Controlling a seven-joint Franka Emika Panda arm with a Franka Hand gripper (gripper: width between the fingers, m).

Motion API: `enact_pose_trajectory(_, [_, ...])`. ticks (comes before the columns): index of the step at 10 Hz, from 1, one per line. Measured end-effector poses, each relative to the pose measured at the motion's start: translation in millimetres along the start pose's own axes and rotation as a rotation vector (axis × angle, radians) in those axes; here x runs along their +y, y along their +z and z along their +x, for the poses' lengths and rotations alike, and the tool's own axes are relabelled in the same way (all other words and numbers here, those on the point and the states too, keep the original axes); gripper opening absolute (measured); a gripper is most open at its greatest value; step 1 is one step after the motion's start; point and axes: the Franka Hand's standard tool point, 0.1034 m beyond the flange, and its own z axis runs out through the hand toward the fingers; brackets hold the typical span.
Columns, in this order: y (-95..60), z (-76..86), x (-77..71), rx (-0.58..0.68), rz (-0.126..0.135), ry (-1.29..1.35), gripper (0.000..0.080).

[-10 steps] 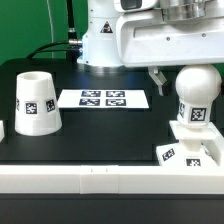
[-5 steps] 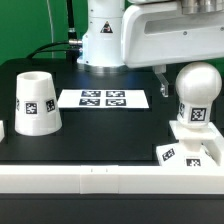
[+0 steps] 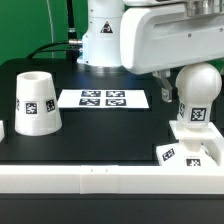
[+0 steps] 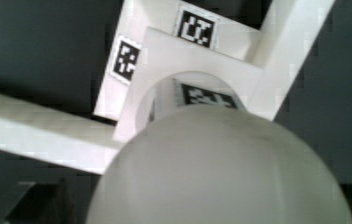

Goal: Assemble lamp

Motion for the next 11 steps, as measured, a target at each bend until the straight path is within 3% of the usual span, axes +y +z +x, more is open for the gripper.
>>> enact_pose_trajectory(6, [1.4, 1.3, -11.4, -0.033, -0.042, -0.509, 0.0699])
enact_pose_trajectory(9, [0.7, -0.6, -3.4, -0.042, -0.043, -0.777, 0.0699])
enact_pose_trajectory(11, [0.6, -0.6, -2.2, -0.058, -0.057, -0.912, 0.0699])
